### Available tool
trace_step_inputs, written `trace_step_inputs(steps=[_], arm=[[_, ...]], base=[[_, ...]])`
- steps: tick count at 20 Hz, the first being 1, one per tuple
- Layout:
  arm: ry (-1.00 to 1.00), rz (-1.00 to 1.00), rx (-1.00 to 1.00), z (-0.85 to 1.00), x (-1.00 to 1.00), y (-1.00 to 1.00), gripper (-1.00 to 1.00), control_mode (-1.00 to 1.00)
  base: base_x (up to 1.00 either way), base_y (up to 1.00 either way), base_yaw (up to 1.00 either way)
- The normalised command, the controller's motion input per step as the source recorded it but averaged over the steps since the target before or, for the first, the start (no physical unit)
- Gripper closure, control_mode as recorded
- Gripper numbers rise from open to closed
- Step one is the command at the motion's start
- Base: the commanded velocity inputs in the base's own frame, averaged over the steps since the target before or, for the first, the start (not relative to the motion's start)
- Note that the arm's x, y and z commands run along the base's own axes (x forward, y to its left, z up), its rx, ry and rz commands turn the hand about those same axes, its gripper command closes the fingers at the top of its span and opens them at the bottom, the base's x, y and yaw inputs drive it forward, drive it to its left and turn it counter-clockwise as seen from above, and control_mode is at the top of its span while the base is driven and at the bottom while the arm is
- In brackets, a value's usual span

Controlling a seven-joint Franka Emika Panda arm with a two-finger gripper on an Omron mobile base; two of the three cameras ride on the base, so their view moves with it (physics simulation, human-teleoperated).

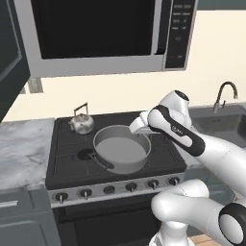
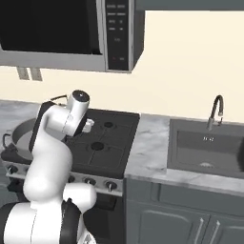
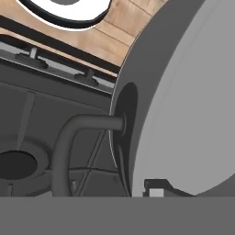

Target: Pick the kettle from the cabinet and place it on a stove burner. Then pick the pot from the counter and place it on another stove burner. Finally, turn both burners on.

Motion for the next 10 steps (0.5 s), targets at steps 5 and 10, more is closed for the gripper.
trace_step_inputs(steps=[5,10], arm=[[0.00,0.00,0.00,0.00,0.00,0.00,1.00,1.00],[0.00,0.00,0.00,0.00,0.00,0.00,1.00,1.00]], base=[[0.19,-0.39,0.33],[0.20,-0.36,0.33]])
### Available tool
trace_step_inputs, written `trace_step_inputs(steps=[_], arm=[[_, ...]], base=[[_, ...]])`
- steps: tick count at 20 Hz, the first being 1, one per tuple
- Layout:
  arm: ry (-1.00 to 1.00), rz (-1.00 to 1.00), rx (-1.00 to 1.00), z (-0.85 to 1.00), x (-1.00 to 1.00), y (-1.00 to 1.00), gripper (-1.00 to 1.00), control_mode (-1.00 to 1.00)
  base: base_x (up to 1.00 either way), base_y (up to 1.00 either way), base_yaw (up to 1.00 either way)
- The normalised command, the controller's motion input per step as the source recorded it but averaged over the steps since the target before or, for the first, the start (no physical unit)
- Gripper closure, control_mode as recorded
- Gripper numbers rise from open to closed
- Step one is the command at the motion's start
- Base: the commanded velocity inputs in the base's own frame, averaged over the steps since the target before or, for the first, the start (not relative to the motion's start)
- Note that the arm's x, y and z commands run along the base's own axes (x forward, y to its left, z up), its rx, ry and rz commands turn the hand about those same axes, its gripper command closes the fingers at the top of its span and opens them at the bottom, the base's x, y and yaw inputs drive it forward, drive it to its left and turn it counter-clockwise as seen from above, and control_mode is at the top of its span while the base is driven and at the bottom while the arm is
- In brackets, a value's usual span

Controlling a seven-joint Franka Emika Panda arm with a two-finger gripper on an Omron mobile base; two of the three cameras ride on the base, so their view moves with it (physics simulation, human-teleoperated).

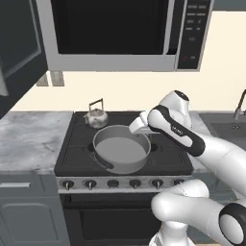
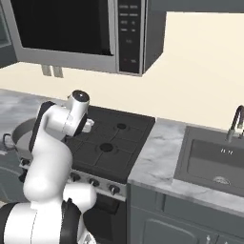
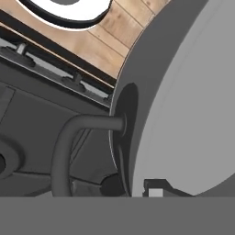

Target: Pick the kettle from the cabinet and place it on a stove burner. Then pick the pot from the counter and place it on another stove burner. Finally, turn both burners on.

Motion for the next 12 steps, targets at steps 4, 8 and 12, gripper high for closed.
trace_step_inputs(steps=[4,8,12], arm=[[0.00,0.00,0.00,0.00,0.00,0.00,1.00,1.00],[0.00,0.00,0.00,0.00,0.00,0.00,1.00,1.00],[0.00,0.00,0.00,0.00,0.00,0.00,1.00,1.00]], base=[[0.34,-0.30,0.29],[0.55,-0.19,0.21],[0.58,-0.15,0.21]])
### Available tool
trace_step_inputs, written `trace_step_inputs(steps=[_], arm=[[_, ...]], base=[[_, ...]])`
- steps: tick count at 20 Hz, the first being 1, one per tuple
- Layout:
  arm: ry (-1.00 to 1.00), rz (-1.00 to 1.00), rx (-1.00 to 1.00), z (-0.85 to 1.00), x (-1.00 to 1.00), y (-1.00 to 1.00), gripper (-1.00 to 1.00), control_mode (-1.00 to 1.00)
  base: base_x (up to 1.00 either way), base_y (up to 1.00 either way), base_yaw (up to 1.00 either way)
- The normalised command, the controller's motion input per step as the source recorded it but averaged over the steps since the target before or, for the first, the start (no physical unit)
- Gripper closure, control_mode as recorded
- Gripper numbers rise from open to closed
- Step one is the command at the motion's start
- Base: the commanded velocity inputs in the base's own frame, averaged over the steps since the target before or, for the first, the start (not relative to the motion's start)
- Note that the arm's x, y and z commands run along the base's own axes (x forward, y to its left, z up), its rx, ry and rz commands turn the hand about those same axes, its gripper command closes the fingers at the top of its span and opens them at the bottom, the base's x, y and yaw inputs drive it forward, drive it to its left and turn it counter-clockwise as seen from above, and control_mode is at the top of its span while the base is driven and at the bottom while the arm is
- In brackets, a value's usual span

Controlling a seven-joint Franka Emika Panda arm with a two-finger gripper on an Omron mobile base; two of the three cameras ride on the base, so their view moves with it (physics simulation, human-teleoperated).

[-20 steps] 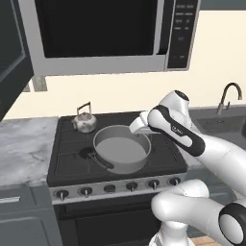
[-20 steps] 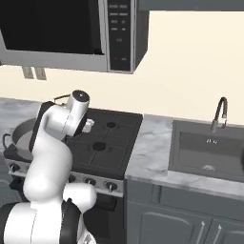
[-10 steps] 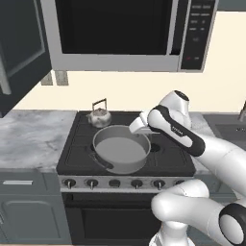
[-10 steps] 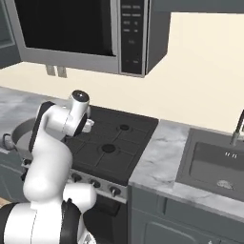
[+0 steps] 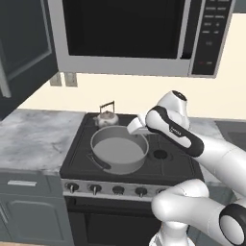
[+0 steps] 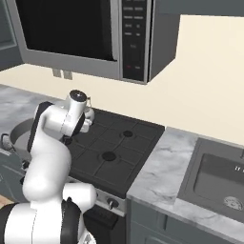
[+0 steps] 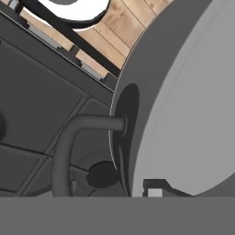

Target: Pick the kettle from the cabinet and place it on a stove burner. Then pick the pot from the counter and place it on another stove burner. Finally, turn both burners on.

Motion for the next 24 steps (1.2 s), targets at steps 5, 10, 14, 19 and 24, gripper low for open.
trace_step_inputs(steps=[5,10,14,19,24], arm=[[0.00,0.00,0.00,0.00,0.00,0.00,1.00,1.00],[0.00,0.00,0.00,0.00,0.00,0.00,1.00,1.00],[0.00,0.00,0.00,0.00,0.00,0.00,1.00,1.00],[0.00,0.00,0.00,0.00,0.00,0.00,1.00,1.00],[0.00,0.00,0.00,0.00,0.00,0.00,1.00,-1.00]], base=[[0.37,-0.18,0.17],[0.02,-0.32,0.17],[0.10,-0.36,0.18],[0.25,-0.16,0.15],[0.12,0.00,0.04]])
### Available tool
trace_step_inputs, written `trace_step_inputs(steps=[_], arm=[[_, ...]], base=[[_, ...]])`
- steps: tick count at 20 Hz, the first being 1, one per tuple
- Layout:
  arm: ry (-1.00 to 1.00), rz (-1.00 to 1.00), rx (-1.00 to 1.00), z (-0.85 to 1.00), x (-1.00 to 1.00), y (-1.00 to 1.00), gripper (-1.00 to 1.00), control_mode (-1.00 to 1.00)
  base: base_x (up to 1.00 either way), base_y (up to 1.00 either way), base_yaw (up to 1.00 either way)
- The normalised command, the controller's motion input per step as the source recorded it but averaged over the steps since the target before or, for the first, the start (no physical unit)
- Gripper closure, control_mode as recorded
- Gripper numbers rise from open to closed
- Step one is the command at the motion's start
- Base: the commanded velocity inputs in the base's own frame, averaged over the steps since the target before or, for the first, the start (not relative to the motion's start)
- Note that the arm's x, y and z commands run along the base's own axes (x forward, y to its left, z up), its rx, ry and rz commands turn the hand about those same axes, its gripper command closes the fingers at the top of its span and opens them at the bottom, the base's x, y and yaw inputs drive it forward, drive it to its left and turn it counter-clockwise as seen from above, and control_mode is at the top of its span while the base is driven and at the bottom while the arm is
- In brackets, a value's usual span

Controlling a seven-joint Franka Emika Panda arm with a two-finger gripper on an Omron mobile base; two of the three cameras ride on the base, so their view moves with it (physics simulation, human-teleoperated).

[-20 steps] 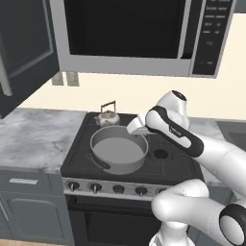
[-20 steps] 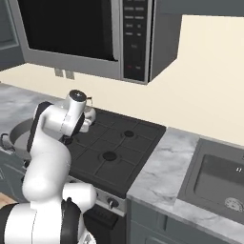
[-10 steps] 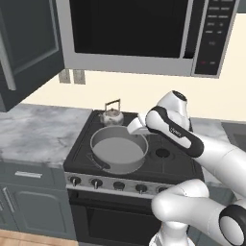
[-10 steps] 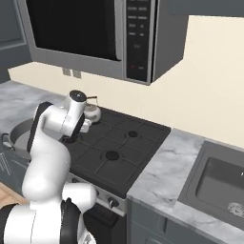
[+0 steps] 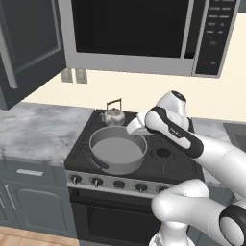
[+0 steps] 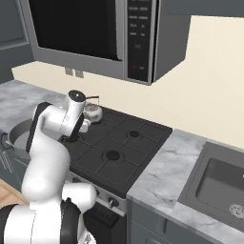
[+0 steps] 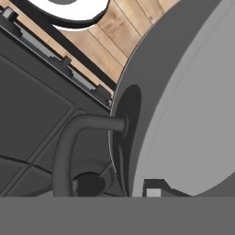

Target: Pick the kettle from the cabinet and place it on a stove burner. Then pick the pot from the counter and place it on another stove burner. Finally, turn both burners on.

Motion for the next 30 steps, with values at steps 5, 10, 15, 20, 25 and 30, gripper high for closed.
trace_step_inputs(steps=[5,10,15,20,25,30], arm=[[0.00,0.00,0.00,0.00,0.00,0.00,1.00,-1.00],[0.00,0.00,0.00,0.00,0.00,0.00,1.00,-1.00],[0.00,0.00,0.00,0.00,0.01,0.00,1.00,-1.00],[0.00,0.00,0.00,0.00,0.25,0.06,1.00,-1.00],[0.03,0.00,0.00,0.00,0.43,0.05,1.00,-1.00],[0.03,0.00,0.00,0.00,0.43,0.00,1.00,-1.00]], base=[[0.00,0.00,0.00],[0.00,0.00,0.00],[0.00,0.00,0.00],[0.00,0.00,0.00],[0.00,0.00,0.00],[0.00,0.00,0.00]])
